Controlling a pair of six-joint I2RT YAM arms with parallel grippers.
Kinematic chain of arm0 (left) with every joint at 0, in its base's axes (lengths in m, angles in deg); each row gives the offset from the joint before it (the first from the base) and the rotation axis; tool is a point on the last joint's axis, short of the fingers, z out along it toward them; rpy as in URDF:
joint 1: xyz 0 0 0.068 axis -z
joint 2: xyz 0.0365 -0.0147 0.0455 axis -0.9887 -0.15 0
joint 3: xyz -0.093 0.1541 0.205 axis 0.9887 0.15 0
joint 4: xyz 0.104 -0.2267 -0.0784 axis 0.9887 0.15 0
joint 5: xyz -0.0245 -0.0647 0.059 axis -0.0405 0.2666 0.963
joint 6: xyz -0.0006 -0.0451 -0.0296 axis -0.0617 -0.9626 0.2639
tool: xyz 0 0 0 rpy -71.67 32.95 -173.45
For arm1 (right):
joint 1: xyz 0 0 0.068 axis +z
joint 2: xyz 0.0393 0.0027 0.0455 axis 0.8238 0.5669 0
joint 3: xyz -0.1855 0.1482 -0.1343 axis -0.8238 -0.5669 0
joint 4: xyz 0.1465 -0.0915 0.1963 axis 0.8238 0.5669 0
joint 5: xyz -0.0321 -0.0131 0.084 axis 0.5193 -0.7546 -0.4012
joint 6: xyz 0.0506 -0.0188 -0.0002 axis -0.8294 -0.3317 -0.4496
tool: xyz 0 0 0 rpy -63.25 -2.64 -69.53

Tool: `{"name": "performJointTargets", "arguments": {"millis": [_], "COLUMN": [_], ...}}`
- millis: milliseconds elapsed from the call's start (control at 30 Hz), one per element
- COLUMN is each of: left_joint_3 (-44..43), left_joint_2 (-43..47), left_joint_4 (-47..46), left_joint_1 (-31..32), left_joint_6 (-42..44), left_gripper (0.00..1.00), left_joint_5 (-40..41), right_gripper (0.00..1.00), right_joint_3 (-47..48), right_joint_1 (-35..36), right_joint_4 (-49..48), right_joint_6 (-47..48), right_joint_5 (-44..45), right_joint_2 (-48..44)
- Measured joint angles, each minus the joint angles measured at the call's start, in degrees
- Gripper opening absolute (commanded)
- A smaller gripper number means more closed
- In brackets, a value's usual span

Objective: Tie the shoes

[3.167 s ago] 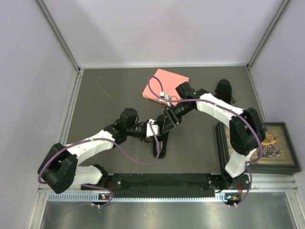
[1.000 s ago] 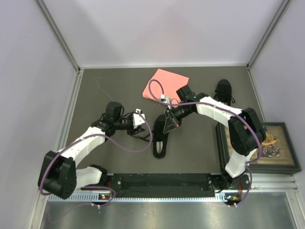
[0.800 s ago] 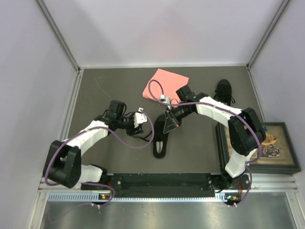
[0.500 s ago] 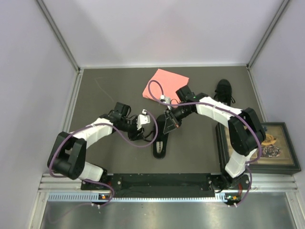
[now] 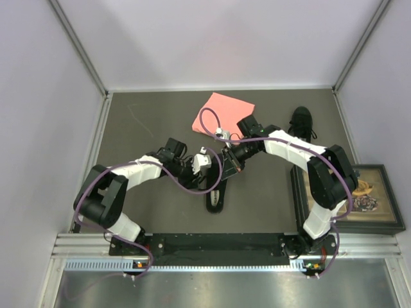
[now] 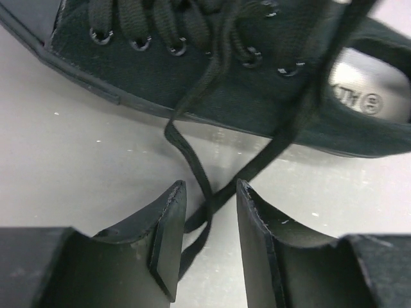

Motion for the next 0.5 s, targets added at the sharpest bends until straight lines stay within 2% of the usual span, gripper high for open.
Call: {"name": "performJointTargets", "arguments": {"millis": [100,200,233,333,500], "left_joint_3": [-0.2,-0.3,-0.3,-0.4,-0.8], "left_joint_2": [-1.0,-1.2,-1.2,-1.0,2.1], "left_joint_4": [-0.7,-0.9,-0.9,-0.9,0.4], "left_joint_1": [0.1,0.1,0.1,-0.2,-1.3], "left_joint_6": [-0.7,-1.2,-1.2,-1.4,-1.0], "left_gripper": [0.32,0.18,0.10,0.03,0.00], "left_joint_5": [1.3,2.3,2.6,3.0,2.5], "right_gripper": [0.00,0.00,0.00,0.00,0.00], "right_joint_3": [0.0,0.0,0.0,0.0,0.0], "right_joint_1": [0.0,0.0,0.0,0.0,0.3], "right_joint_4": [0.2,0.2,0.2,0.2,0.1], "right_joint_6": [0.0,0.0,0.0,-0.1,-0.6], "right_joint_5": [0.0,0.0,0.0,0.1,1.1], "right_joint_2": [0.0,0.0,0.0,0.0,0.0]}}
